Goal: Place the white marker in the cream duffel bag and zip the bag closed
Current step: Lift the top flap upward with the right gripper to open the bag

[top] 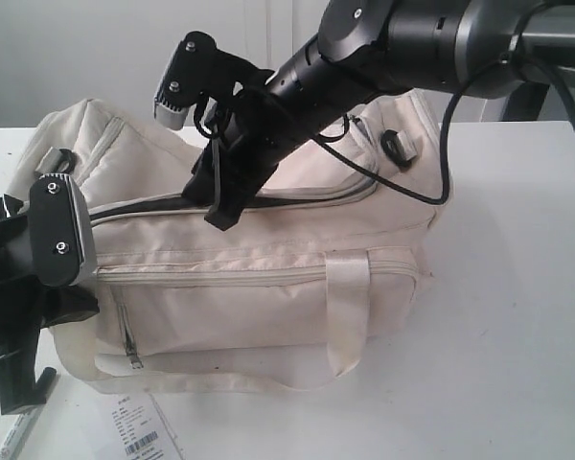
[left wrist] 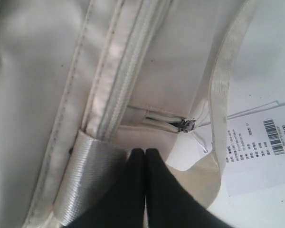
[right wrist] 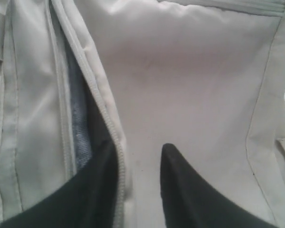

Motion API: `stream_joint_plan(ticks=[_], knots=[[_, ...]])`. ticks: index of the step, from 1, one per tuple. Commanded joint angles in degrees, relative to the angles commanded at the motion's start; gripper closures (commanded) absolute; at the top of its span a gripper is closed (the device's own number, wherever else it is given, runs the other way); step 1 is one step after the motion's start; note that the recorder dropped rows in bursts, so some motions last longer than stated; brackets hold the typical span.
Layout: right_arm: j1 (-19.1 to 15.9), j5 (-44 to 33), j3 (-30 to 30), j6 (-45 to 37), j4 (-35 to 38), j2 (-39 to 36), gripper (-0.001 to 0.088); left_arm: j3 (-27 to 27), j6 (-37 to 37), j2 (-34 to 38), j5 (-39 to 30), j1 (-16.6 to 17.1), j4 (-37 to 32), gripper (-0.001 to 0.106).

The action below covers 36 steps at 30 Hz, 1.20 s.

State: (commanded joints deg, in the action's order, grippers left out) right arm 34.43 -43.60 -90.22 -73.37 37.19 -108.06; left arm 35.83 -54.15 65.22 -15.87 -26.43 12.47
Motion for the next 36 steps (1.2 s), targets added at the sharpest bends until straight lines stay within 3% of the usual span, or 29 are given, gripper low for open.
stream_joint_plan(ticks=[2,6,16,25,27,28,29,30,32,36], knots=[[0.00,-0.43,0.00,-1.48,0.00,0.00,0.0867,0.00,0.00,0.00,0.00,0.00,0.00,0.105],[0.00,0.57,0.00,-1.36,0.00,0.10,0.0868,0.00,0.37,-0.27,-0.10,0.00,0.10,0.105],[0.00,13.73,0.00,0.64,0.00,4.26,0.0868,0.00,0.63,-2.15,-0.73,0.00,0.60,0.105],[0.00,14.09,-0.48,1.86,0.00,4.69,0.0868,0.00,1.75,-5.22,0.95,0.00,0.84,0.105],[0.00,14.09,-0.48,1.86,0.00,4.69,0.0868,0.00,1.91,-8.74,2.17,0.00,0.84,0.094],[0.00,14.09,-0.48,1.86,0.00,4.69,0.0868,0.00,1.80,-10.18,2.17,0.00,0.84,0.075],[0.00,14.09,-0.48,1.86,0.00,4.69,0.0868,0.00,1.52,-10.43,2.17,0.00,0.72,0.063],[0.00,14.09,-0.48,1.86,0.00,4.69,0.0868,-0.50,0.57,-10.20,2.34,0.00,-1.00,0.039],[0.00,14.09,-0.48,1.86,0.00,4.59,0.0868,-2.34,-2.49,-8.99,4.17,0.00,-1.56,0.030],[0.00,13.99,-0.48,1.86,0.00,4.60,0.0868,-5.66,-3.08,-6.25,13.39,0.00,-1.56,0.036]])
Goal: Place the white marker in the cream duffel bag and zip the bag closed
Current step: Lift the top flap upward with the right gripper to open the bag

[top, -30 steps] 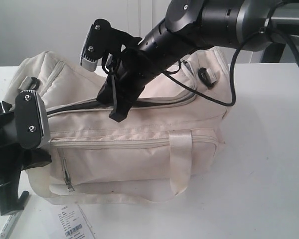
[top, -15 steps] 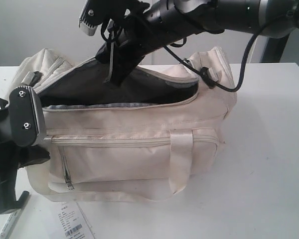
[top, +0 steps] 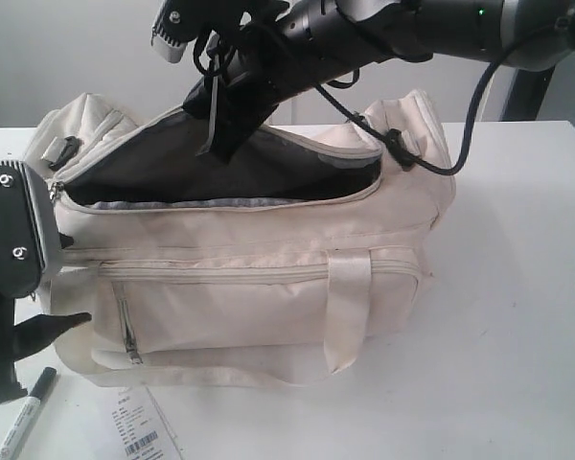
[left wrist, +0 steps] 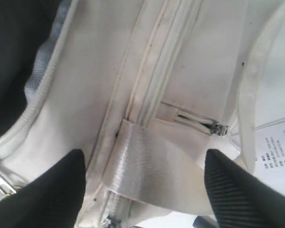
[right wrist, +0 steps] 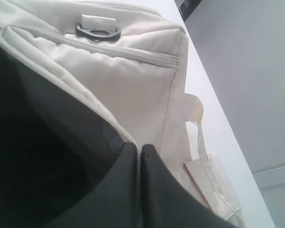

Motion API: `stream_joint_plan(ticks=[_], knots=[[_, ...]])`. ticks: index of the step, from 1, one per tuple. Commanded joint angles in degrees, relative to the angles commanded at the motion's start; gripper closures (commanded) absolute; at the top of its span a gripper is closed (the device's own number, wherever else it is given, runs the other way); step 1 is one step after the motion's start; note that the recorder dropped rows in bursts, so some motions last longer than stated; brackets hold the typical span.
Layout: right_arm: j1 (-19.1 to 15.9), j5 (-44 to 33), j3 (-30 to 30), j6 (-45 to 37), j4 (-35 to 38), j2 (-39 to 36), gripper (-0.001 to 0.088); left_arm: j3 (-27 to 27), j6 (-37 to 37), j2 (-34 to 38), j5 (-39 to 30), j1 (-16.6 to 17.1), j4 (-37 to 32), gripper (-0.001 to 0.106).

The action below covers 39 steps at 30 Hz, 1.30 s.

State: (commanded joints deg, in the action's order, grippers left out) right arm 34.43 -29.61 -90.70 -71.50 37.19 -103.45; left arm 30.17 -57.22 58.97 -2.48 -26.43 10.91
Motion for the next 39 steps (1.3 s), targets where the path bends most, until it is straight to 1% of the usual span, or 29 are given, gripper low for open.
stream_joint_plan(ticks=[4,8,9,10,12,14,15,18,27,39], knots=[[0.00,0.00,0.00,0.00,0.00,0.00,0.0868,-0.35,-0.08,2.79,4.06,0.00,0.00,0.039],[0.00,0.00,0.00,0.00,0.00,0.00,0.0868,-0.35,-0.22,5.74,4.43,0.00,0.00,0.045],[0.00,0.00,0.00,0.00,0.00,0.00,0.0868,-0.35,-0.22,6.09,4.33,0.00,0.00,0.050],[0.00,0.00,0.00,0.00,0.00,0.00,0.0868,-0.35,-0.33,6.37,4.20,0.00,-0.14,0.057],[0.00,0.12,0.00,0.10,0.00,0.00,0.0868,-0.35,-0.85,6.59,3.16,0.00,-0.14,0.077],[0.00,0.78,0.00,0.10,0.00,0.00,0.0868,-0.35,-0.86,6.59,2.01,0.00,-0.14,0.100],[0.00,1.32,0.00,0.24,0.00,0.00,0.0868,-0.35,-0.97,6.59,1.58,0.00,-0.29,0.105],[0.00,4.87,0.00,2.86,0.00,0.00,0.0868,-0.35,-0.95,6.59,1.54,0.00,-0.30,0.105],[0.00,19.10,0.00,10.54,0.21,0.00,0.0868,-0.35,-0.41,6.59,1.77,0.00,-0.30,0.105],[0.00,31.83,0.00,13.46,0.69,0.00,0.0868,-0.35,-0.05,6.59,2.11,0.00,-0.30,0.105]])
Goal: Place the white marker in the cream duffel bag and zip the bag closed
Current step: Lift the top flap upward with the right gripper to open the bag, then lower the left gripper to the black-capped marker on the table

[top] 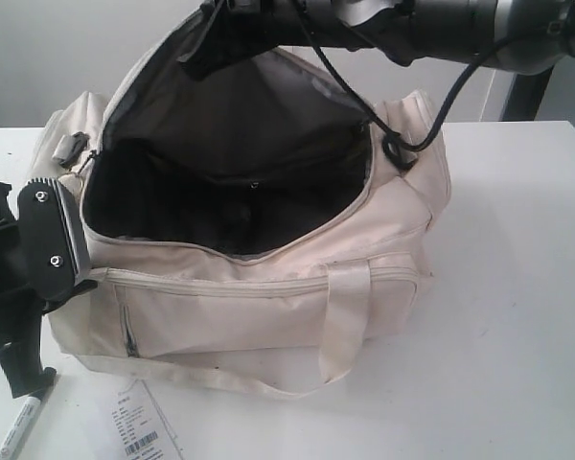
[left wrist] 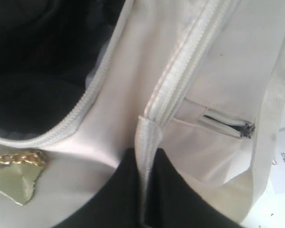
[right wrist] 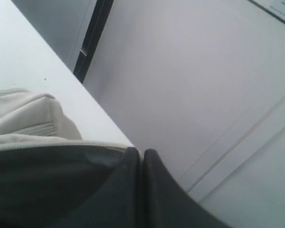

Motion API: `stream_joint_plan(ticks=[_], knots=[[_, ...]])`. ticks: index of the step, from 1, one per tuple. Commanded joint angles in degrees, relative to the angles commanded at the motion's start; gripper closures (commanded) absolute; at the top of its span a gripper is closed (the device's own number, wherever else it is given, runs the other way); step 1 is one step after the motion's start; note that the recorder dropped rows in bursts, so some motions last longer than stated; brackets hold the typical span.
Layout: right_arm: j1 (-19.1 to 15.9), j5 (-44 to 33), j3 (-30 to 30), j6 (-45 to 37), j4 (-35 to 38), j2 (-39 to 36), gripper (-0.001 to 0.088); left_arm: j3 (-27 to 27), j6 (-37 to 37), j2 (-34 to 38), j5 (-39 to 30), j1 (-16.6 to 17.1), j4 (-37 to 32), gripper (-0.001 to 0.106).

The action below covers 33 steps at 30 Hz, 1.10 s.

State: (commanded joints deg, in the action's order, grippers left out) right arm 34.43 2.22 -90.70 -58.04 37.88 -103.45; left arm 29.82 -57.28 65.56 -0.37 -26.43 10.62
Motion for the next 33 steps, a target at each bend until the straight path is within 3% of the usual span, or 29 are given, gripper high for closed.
stream_joint_plan(ticks=[16,33], knots=[[0.00,10.74,0.00,0.31,0.00,1.86,0.0868,0.00,0.83,0.00,0.87,0.00,0.41,0.105],[0.00,10.95,0.00,0.45,0.00,1.86,0.0868,0.00,2.65,-0.92,1.55,0.00,0.99,0.105]])
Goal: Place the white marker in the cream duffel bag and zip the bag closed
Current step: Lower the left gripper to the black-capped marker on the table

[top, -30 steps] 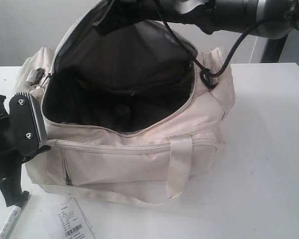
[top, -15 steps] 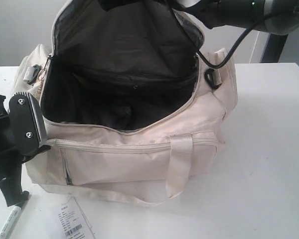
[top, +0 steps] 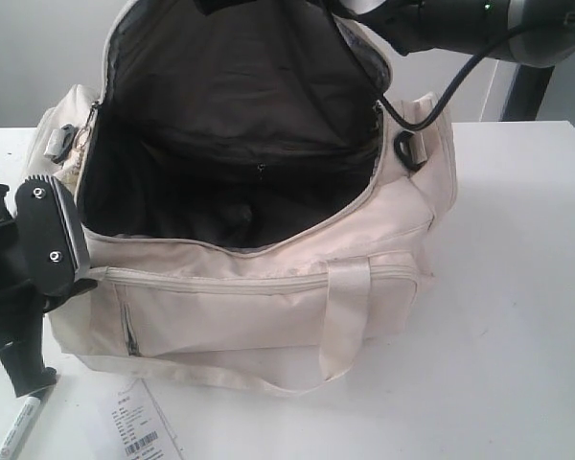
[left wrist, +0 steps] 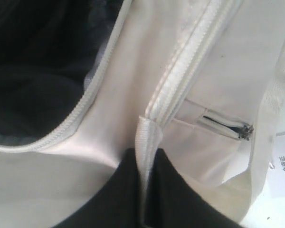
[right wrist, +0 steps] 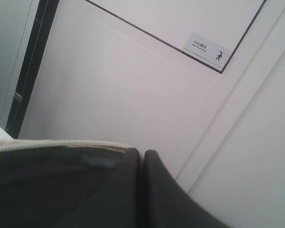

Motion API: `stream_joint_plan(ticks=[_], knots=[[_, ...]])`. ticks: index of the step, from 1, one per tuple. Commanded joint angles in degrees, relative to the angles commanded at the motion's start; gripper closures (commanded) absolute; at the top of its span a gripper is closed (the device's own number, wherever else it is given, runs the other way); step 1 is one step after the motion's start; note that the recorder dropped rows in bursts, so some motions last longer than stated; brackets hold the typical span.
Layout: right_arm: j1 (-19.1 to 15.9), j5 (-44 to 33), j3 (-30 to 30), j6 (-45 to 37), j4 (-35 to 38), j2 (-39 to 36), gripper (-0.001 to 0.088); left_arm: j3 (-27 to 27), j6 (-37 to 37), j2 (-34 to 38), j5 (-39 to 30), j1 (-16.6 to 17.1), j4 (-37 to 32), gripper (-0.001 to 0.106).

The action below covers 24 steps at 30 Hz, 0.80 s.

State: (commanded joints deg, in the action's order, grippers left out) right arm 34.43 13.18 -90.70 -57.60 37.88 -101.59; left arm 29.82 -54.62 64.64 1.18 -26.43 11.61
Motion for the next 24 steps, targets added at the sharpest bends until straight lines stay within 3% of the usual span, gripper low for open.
stream_joint_plan(ticks=[4,11,15,19,24], knots=[[0.00,0.00,0.00,0.00,0.00,0.00,0.0868,0.00,2.14,-1.35,0.59,0.00,0.02,0.096],[0.00,0.00,0.00,0.00,0.00,0.00,0.0868,0.00,2.37,-3.54,0.00,0.00,1.16,0.056],[0.00,0.00,0.00,0.00,0.00,0.00,0.0868,0.00,3.51,-5.19,-1.51,0.00,1.69,0.041],[0.00,0.00,0.00,0.00,0.00,0.00,0.0868,0.00,7.68,-7.13,-2.67,0.00,1.69,0.034],[0.00,0.00,0.00,0.00,0.00,0.00,0.0868,0.00,12.87,-10.51,-4.94,0.00,1.69,0.034]])
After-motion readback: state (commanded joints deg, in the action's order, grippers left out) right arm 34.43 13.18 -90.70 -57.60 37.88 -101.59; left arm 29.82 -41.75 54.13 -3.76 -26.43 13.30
